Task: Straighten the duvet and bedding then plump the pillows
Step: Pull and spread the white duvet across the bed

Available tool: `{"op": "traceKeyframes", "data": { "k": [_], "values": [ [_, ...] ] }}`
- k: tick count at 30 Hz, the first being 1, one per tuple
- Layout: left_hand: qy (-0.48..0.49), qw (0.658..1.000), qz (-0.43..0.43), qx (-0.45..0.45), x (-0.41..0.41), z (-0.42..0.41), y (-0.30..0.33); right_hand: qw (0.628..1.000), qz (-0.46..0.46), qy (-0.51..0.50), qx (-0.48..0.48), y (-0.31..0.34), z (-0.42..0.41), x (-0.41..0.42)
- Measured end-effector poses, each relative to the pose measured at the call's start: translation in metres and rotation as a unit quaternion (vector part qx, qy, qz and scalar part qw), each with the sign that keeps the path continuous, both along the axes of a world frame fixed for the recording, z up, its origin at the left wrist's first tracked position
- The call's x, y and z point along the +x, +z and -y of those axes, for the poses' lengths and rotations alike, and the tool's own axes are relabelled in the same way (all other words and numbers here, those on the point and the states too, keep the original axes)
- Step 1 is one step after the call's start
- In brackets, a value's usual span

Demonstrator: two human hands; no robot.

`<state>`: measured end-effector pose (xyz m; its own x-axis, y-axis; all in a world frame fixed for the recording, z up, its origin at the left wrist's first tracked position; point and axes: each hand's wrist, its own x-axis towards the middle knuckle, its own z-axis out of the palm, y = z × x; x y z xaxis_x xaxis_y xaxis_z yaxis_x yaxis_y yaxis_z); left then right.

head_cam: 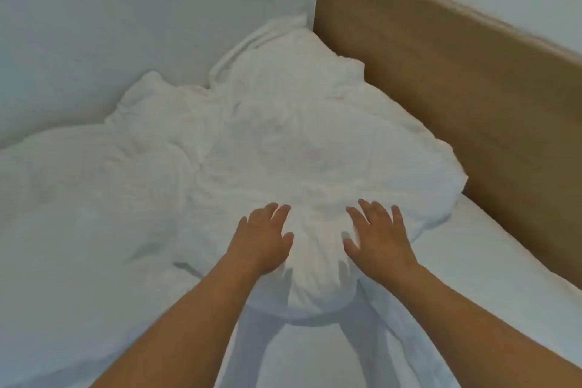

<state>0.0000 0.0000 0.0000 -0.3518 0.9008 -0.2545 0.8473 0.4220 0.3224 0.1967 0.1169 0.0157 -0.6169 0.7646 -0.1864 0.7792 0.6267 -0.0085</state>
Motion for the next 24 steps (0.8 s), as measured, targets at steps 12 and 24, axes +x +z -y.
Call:
{"op": "traceKeyframes", "data": {
  "k": [12,24],
  "values": [
    [0.038,0.962,-0.216,0.160,0.009,-0.061,-0.293,0.918,-0.230,0.044,0.321,-0.287,-0.037,-0.023],
    [-0.044,0.979,0.014,0.199,0.032,0.027,-0.265,0.920,-0.351,0.104,0.139,-0.292,-0.007,0.021]
  ]
}}
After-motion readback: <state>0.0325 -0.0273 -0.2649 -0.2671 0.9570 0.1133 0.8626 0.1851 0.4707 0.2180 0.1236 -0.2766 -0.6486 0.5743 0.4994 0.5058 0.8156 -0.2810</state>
